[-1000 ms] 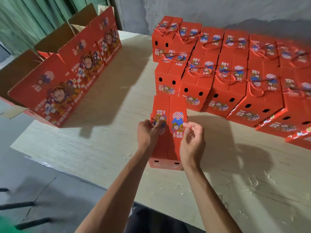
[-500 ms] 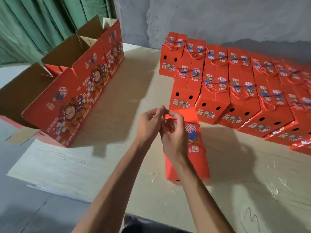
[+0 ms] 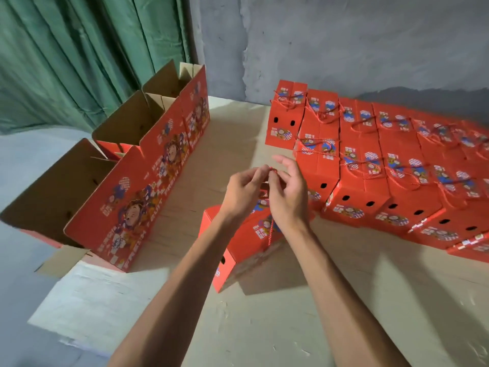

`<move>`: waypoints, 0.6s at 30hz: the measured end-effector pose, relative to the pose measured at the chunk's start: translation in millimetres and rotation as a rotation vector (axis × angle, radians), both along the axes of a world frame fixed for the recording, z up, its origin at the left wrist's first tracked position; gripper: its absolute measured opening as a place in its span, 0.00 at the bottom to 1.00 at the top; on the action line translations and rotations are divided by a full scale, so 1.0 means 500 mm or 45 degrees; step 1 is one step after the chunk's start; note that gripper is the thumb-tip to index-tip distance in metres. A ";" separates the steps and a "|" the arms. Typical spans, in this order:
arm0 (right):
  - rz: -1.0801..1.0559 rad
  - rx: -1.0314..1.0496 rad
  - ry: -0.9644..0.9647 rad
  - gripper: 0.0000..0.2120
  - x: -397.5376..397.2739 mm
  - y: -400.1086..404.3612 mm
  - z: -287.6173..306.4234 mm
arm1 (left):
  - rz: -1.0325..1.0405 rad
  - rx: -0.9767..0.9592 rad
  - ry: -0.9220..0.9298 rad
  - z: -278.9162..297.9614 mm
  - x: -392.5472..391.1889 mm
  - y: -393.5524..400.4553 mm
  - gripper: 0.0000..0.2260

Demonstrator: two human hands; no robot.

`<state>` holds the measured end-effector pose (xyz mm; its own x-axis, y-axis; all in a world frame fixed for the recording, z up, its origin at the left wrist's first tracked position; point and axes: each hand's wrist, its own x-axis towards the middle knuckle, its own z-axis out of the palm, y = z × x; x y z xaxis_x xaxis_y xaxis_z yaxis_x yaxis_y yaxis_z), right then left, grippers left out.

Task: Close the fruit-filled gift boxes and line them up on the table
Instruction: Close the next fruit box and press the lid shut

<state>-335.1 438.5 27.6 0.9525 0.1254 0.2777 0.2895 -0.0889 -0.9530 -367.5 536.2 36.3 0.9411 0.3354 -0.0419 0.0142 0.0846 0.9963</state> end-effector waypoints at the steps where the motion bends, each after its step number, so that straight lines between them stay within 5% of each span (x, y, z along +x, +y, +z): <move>1: 0.017 0.021 -0.004 0.16 0.017 0.021 0.005 | 0.027 0.030 -0.014 0.007 0.009 0.016 0.16; 8: 0.145 0.055 -0.008 0.16 0.114 0.141 0.017 | 0.170 0.301 -0.091 0.013 0.070 0.127 0.16; 13: 0.153 -0.053 -0.120 0.17 0.200 0.162 0.029 | -0.006 0.154 -0.246 -0.035 0.136 0.143 0.14; 18: 0.226 -0.181 -0.136 0.16 0.287 0.181 0.037 | -0.108 0.297 -0.193 -0.100 0.236 0.154 0.17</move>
<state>-191.4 528.9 45.9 0.8783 0.3332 0.3429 0.4108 -0.1587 -0.8978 -249.2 613.4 -13.9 0.9557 0.2396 0.1708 -0.1395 -0.1423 0.9799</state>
